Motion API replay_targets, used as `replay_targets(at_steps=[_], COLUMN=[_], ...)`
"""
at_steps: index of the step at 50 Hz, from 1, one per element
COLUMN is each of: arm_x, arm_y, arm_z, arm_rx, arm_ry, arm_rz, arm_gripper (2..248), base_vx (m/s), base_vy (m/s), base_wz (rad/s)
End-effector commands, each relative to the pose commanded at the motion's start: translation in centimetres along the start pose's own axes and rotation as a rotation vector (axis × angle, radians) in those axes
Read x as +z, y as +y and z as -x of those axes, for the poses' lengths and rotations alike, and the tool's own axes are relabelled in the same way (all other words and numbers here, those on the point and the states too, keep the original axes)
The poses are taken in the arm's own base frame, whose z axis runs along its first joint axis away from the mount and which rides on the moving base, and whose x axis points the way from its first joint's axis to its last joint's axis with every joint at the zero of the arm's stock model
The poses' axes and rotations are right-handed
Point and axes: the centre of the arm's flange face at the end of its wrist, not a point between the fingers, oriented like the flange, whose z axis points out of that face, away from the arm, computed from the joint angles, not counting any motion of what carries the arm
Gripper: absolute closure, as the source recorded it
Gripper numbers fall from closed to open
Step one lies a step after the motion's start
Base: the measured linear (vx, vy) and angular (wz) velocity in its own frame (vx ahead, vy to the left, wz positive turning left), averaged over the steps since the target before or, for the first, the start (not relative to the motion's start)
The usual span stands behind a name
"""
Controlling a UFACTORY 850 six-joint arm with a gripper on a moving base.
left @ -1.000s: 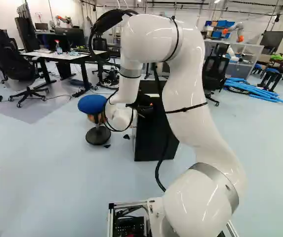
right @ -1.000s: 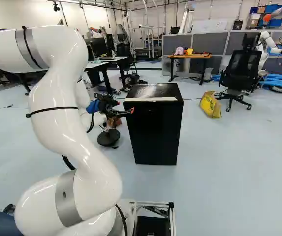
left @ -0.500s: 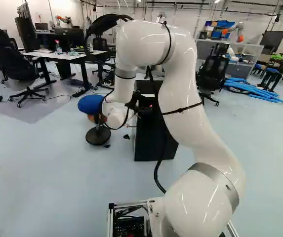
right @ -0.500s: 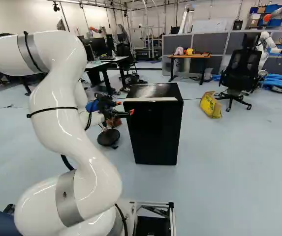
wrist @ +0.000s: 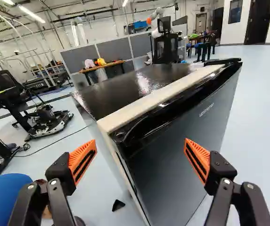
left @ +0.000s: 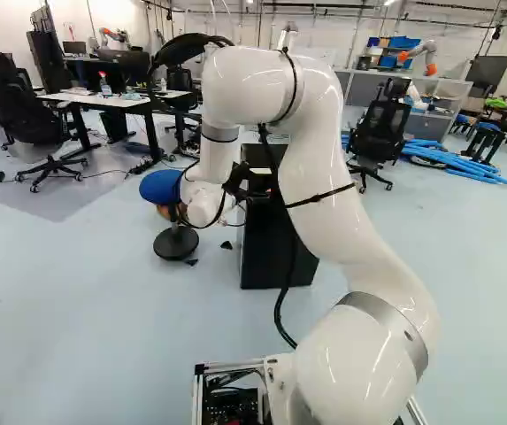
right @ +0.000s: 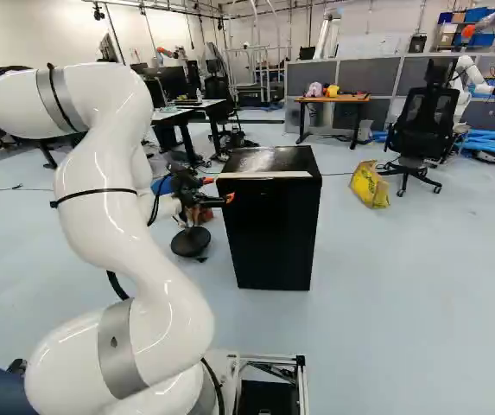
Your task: Grab a drink from the fridge
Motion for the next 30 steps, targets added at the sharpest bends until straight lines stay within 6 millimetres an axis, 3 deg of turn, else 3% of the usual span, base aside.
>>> replay_targets(at_steps=[30], arm_x=[-0.02], arm_y=[0.57], arm_z=[0.0], arm_rx=[0.016], arm_ry=[0.0], arm_rz=[0.064], arm_gripper=[3], base_vx=[0.0], base_vy=[0.0], base_wz=[0.0])
